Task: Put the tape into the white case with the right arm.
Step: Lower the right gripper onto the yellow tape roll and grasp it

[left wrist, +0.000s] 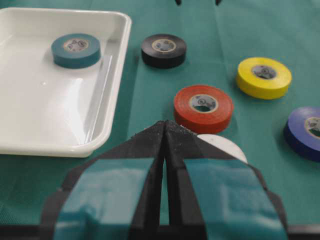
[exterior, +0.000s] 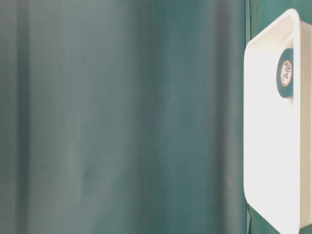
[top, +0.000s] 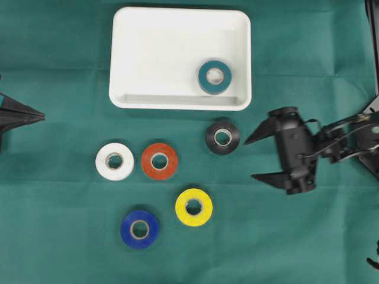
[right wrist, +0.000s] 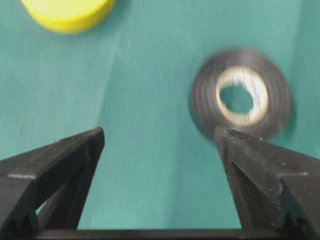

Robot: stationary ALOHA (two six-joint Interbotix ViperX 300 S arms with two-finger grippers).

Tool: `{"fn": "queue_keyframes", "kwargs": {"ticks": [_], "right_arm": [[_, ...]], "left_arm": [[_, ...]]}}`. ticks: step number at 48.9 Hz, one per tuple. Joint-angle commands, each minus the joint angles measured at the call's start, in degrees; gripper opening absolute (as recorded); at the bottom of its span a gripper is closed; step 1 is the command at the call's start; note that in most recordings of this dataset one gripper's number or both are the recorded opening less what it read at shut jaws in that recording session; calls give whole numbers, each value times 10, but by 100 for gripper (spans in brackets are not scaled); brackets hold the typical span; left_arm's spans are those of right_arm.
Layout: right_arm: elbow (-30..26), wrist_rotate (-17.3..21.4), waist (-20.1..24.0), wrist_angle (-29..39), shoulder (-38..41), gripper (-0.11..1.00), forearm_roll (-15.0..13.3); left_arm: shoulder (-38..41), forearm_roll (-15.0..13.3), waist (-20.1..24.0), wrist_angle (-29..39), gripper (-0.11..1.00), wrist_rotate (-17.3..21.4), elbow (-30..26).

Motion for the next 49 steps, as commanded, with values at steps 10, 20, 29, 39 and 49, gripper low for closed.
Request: {"fn": "queue_keyframes", "kwargs": {"ticks": [10,20,29,39,49], "right_arm": [[-99,0,20,-8,93,63,-5],[-158,0,30,-7,151,63,-5],[-207,0,40,-7,193,63,-5],[-238,0,42,-7,221,63,-5],[-259,1,43,-5,241,63,-4]], "left_arm": [[4,-1,1,-3,0,-1,-6],[4,-1,1,-3,0,-1,-5],[4,-1,1,-3,0,-1,-4],[3,-1,1,0,0,-1,-4],[4,-1,1,4,0,-2,-4]]}}
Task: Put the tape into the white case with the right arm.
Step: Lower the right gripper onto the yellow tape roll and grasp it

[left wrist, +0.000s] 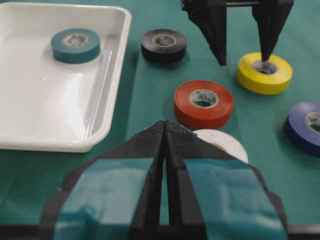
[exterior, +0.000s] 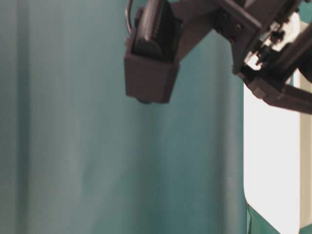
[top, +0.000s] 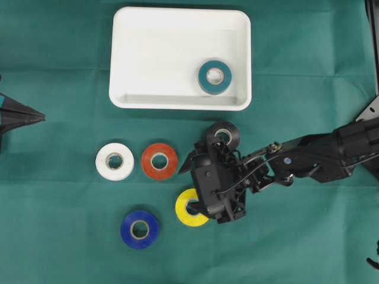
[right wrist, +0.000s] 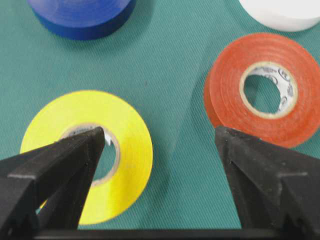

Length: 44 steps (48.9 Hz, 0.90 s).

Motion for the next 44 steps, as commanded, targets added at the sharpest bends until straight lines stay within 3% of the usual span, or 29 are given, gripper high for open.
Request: {"fn": "queue_keyframes", "kwargs": {"ticks": [1,12,31,44], "right_arm": [[-18,1,4,-3,-3,63,-1],[-23,4,6,15,3,63,-1],[-40,4,26,142,4,63,-1],[-45,4,26,139,17,63,0]], "left_arm": [[4,-1,1,0,0,-1,-7],[4,-1,1,1,0,-1,-7],[4,-1,1,1,0,-1,-7],[4,-1,1,1,0,-1,-5]]}}
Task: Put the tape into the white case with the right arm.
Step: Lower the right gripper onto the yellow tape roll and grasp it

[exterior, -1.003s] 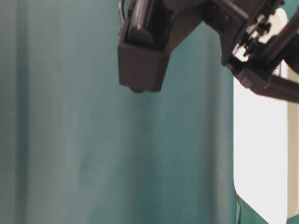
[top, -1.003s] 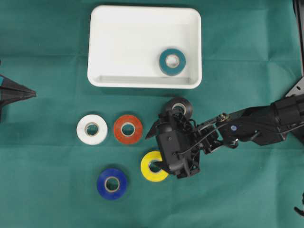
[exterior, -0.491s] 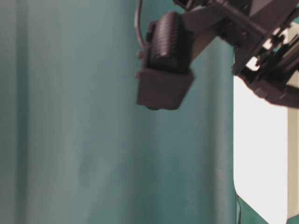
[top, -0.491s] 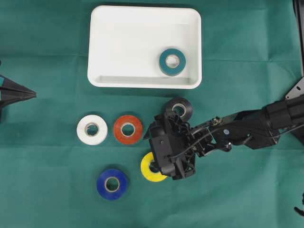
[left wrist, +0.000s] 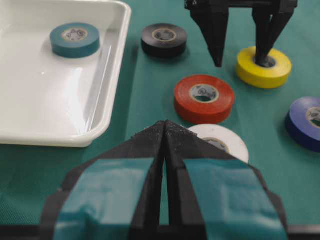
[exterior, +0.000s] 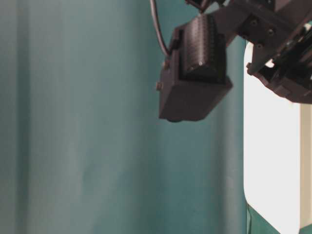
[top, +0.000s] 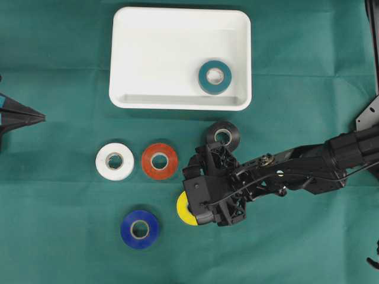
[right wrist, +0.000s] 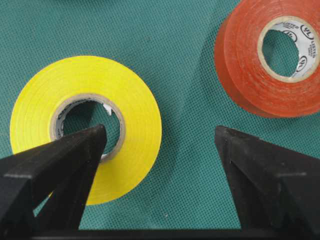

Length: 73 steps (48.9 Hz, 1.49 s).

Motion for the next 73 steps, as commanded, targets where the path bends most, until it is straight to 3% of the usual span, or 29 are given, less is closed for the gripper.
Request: {"fn": "queue_keyframes", "kwargs": {"ticks": [1,26,35,39,58,73], "right_arm": [[-9,-1,1,-3,-4,63,-1],[-25,-1,0,1,23,60,-2],[-25,-4,0,1,23,14,-2],[-26,-4,0,1,21,4,-2],[-24,0,0,11,-15,3,1],[-25,4,0,94,-80,1,2]], "left_arm": [[4,-1,1,-2,0,-1,-7],[4,-1,1,-2,0,-1,-3],[4,-1,1,-2,0,-1,-3],[4,-1,1,-2,0,-2,-3],[4,-1,1,-3,0,-2,-3],[4,-1,1,-2,0,-1,-3]]}}
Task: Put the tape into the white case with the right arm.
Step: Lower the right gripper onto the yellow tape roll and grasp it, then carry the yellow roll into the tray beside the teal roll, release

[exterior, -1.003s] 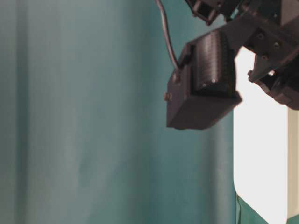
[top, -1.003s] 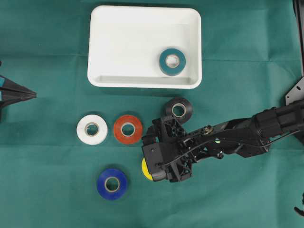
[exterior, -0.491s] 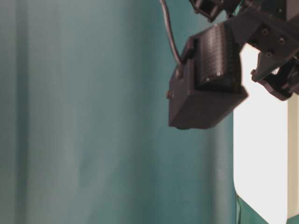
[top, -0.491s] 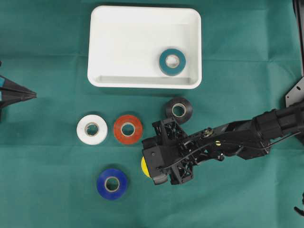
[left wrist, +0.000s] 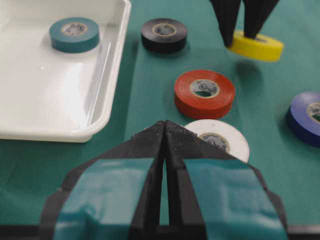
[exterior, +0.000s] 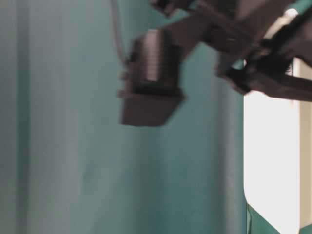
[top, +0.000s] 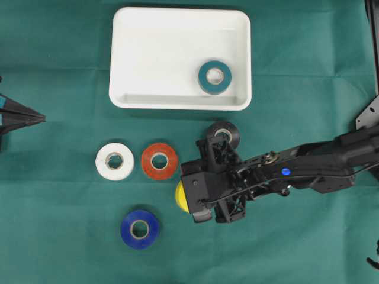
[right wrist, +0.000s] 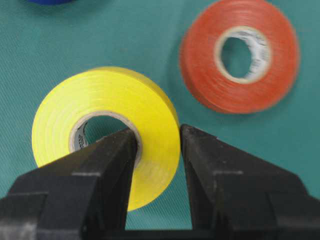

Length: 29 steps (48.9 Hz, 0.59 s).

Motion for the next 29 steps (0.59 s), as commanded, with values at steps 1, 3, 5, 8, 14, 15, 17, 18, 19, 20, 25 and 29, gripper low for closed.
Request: {"fn": "queue_keyframes", "kwargs": {"ticks": [1,3,5,8,14,15,17,18,19,20,25,29], "right_arm": [[-9,1,-1,22,-32,1,2],[-9,2,-2,30,-34,1,1],[-10,4,-3,36,-35,1,1],[-9,4,-4,41,-35,1,2],[-10,4,-12,45,-35,1,2],[-10,4,-14,45,-36,1,1],[-10,4,-20,45,-36,1,1],[-10,4,-25,45,-36,1,1],[-10,4,-28,45,-35,1,1],[-11,4,-33,45,-35,1,2],[-15,4,-60,45,-36,1,2],[-20,4,-83,47,-35,1,1]], "left_arm": [[4,-1,1,-3,0,0,-7],[4,-1,1,-3,0,0,-7],[4,-1,1,-3,0,0,-7],[4,-1,1,-3,0,0,-7],[4,-1,1,-3,0,0,-8],[4,-1,1,-3,0,0,-8],[4,-1,1,-3,0,0,-7],[4,-1,1,-3,0,0,-8],[4,-1,1,-3,0,0,-8],[4,-1,1,-3,0,0,-8],[2,-1,1,-4,0,0,-7],[-2,-1,1,-3,0,0,-7]]}}
